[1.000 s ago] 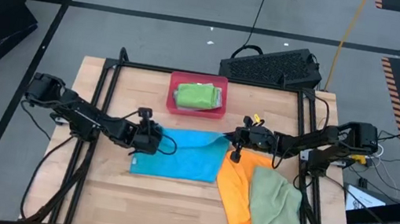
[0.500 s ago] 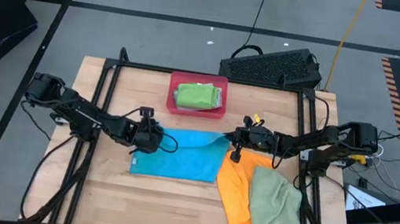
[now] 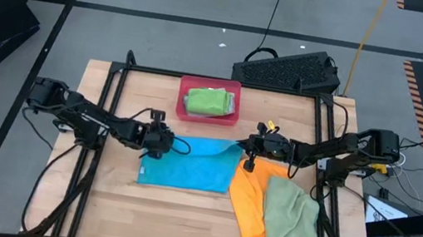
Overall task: Fold microfiber towels
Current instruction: Fold the blue towel
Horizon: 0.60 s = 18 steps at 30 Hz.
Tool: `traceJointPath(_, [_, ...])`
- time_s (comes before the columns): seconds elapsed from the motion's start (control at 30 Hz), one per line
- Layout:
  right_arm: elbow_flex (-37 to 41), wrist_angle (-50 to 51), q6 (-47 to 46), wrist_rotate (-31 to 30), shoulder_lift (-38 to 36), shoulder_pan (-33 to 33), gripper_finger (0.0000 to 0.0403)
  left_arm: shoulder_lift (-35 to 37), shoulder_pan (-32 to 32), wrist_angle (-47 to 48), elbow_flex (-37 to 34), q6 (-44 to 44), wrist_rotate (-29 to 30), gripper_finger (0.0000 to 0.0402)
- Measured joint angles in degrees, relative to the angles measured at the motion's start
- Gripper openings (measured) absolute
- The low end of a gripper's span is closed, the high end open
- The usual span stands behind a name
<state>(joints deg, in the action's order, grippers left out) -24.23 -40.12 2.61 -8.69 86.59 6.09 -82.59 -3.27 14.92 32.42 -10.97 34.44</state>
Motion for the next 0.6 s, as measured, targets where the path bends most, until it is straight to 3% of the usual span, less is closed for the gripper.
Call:
traceJointPath(0.2, [-0.02,0.02,0.00,0.00,0.00,0.00,0.0002,0.00,1.93,-0.73,0.00,-1.73,-5.95,0.0014])
traceJointPath(0.3, [0.00,-0.07,0.00,0.00,0.00,-0.02,0.0002,0.00,2.12,0.98,0.00,-0.11,-5.39,0.0010])
traceJointPath(0.6, [-0.84,-3.23,2.62,0.51,-3.50,0.83,0.0002,3.48,-2.68,18.13,6.14,12.56,9.43,0.0004])
